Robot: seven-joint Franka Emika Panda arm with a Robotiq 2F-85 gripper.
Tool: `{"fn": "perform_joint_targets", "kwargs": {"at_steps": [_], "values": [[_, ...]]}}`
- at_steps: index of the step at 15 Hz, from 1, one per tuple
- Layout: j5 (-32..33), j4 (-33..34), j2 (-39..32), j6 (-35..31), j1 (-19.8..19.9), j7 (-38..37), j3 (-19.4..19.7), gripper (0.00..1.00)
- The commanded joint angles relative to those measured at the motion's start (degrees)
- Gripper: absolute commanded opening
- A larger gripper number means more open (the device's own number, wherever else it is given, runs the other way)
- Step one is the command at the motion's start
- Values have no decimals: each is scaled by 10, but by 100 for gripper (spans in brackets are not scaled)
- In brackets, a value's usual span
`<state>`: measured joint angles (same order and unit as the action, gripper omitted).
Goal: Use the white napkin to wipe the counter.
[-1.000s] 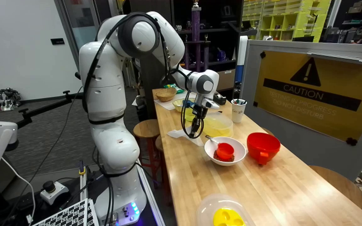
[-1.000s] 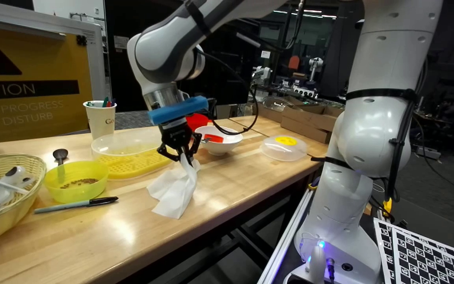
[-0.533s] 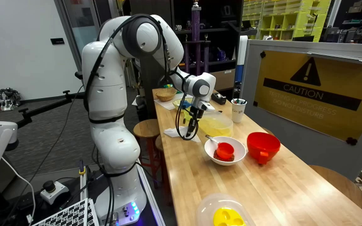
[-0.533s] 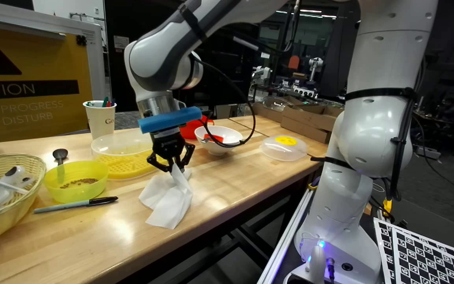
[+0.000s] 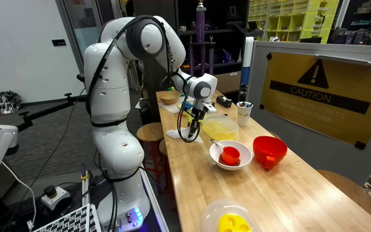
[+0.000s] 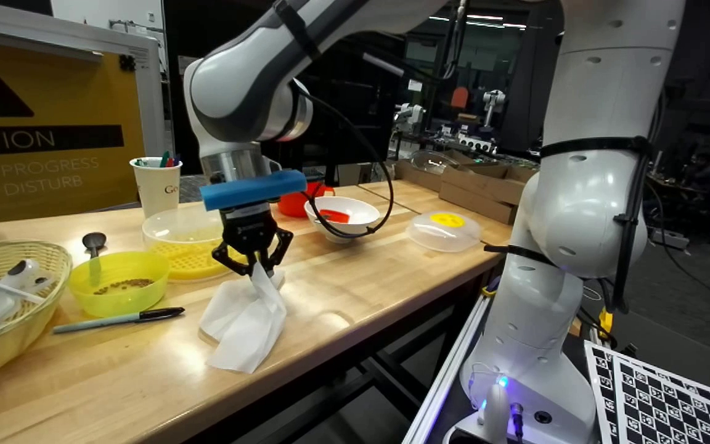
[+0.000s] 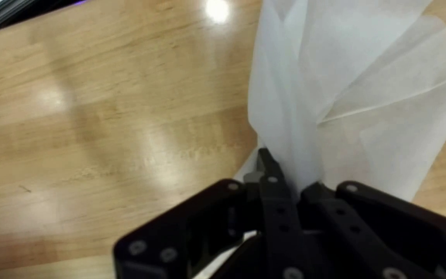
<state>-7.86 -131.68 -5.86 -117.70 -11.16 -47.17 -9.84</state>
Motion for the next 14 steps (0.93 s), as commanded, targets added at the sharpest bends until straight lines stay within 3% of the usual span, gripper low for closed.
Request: {"fn": "perform_joint_targets", "kwargs": {"at_steps": [1,7,14], "values": [[10,-4,-3,-26,-27,-12,-20,0],[38,5,-5,-38,-56,-21,-41,0],[44,17,-29,-38,-39,-21,-19,0]]}}
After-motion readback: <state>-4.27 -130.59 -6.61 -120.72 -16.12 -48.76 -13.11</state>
